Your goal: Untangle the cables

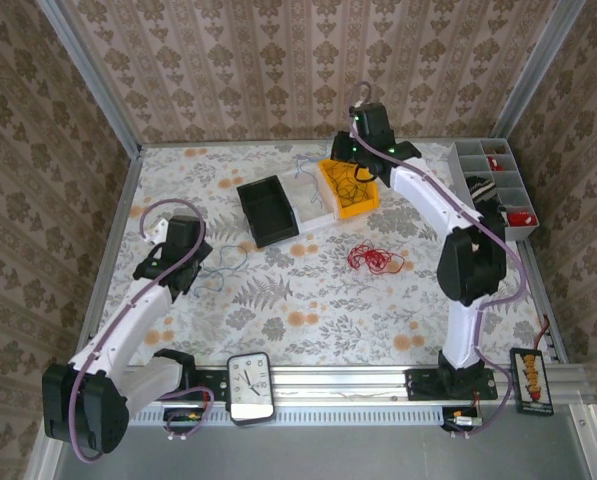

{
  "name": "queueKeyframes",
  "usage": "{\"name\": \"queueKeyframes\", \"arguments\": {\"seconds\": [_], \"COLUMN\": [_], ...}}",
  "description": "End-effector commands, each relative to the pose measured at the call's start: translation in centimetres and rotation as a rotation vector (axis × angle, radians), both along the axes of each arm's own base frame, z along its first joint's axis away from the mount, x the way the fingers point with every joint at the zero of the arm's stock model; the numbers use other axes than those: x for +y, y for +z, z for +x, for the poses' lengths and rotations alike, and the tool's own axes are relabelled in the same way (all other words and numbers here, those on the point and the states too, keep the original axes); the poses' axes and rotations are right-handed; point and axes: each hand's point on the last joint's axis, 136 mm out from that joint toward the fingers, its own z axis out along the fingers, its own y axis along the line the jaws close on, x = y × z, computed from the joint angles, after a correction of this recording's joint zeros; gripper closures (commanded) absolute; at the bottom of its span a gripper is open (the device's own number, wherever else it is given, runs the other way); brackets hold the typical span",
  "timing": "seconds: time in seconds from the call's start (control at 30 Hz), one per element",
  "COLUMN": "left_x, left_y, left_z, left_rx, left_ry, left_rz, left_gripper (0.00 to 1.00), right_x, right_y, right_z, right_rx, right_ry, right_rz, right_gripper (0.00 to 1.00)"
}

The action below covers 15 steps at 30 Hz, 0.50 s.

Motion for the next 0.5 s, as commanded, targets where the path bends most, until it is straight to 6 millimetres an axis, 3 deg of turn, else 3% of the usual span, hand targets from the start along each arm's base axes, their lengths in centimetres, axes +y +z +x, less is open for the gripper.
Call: {"name": "queueKeyframes", "arguments": {"seconds": [0.0, 0.2, 0.47], "left_x": [0.0, -0.6, -1.0], "left_y": [0.3, 0.7, 1.5], "left_z": [0.1, 0.7, 1.4], "left_rx": [0.002, -0.003, -0.002], "left_ry": [0.006, -0.020, -0.049], "left_rz": [0.006, 0.001, 0.014], "left_gripper": [1.00, 1.00, 1.00], "right_x": [0.7, 1.5, 2.6], "right_y": [-1.8, -5.6, -9.2], "right_z": [0.2, 0.0, 0.0], "right_rx": [0.030, 0.084, 0.153], "right_ry": [0.020, -0.001, -0.040], "right_rz": [-0.086, -0.257, -0.433], "right_gripper": [1.00, 1.00, 0.99]}}
